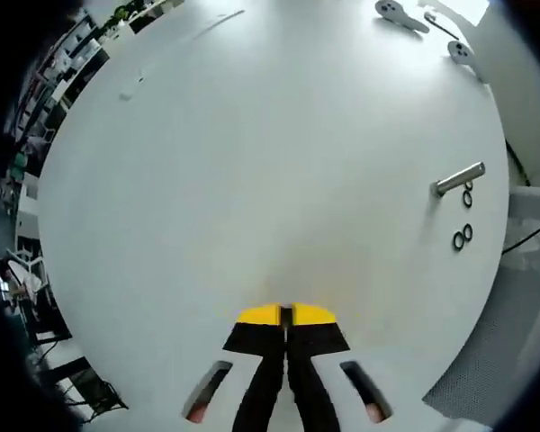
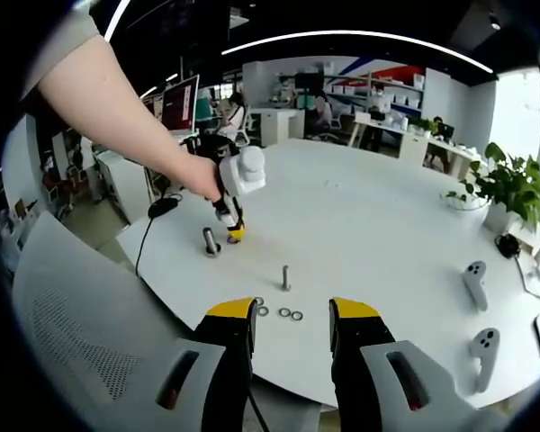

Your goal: Place the washer onto the threaded stud by aligning its center hole with the stud, sliding it down to the base, and recovering from edge contact or off-axis alignment until the washer reaches the visible bottom stop.

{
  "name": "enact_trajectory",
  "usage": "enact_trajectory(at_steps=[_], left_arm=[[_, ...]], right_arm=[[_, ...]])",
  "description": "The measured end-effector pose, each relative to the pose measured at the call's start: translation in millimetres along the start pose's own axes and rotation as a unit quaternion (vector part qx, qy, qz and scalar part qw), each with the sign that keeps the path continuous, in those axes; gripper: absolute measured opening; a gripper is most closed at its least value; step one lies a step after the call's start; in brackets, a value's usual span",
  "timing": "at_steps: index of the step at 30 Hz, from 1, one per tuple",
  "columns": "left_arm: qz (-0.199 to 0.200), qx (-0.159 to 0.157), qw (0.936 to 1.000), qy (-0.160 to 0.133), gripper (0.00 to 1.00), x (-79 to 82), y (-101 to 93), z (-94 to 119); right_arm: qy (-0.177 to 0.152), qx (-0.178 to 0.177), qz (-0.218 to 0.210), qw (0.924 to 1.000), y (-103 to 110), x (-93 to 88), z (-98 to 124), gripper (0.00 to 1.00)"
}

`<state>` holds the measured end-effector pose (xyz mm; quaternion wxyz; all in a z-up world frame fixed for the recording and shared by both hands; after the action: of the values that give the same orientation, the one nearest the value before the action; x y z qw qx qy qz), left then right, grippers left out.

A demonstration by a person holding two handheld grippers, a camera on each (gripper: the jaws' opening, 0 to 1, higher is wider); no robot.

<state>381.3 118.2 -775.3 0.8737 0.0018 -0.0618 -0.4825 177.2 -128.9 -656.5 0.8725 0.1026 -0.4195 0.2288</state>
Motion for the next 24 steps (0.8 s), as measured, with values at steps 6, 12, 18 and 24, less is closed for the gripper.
enact_trajectory(at_steps=[6, 12, 18, 24], left_arm=[[0.009, -0.018, 0.9995, -0.023, 0.0, 0.8, -9.8, 0], [0.051, 0.014, 0.9955, -0.079, 0.0, -23.0, 2.9, 29], [0.104, 0.026, 0.9869, -0.12, 0.0, -68.6, 5.0, 45], [0.144, 0.018, 0.9769, -0.157, 0.01, -93.1, -18.6, 50]], right_arm=[[-0.003, 0.0, -0.001, 1.0, 0, 0.3, 0, 0.34], [-0.005, 0.003, -0.003, 1.0, 0, 1.1, 0, 0.34], [-0.004, 0.012, -0.002, 0.9999, 2, 0.7, -1, 0.34], [0.0, 0.02, -0.002, 0.9998, 4, -0.3, -2, 0.34]])
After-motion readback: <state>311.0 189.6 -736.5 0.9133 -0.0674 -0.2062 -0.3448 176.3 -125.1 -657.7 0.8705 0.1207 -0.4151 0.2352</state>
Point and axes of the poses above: the point that each gripper's makers call its tool centre point, and the gripper's own axes: z roughly backward along the fingers, y roughly to its left, x roughly out of its top, the point moved 8 cm from there along z, roughly backward along the fingers, and after that the axes turned 4 degrees about y, right-handed, at the moved point
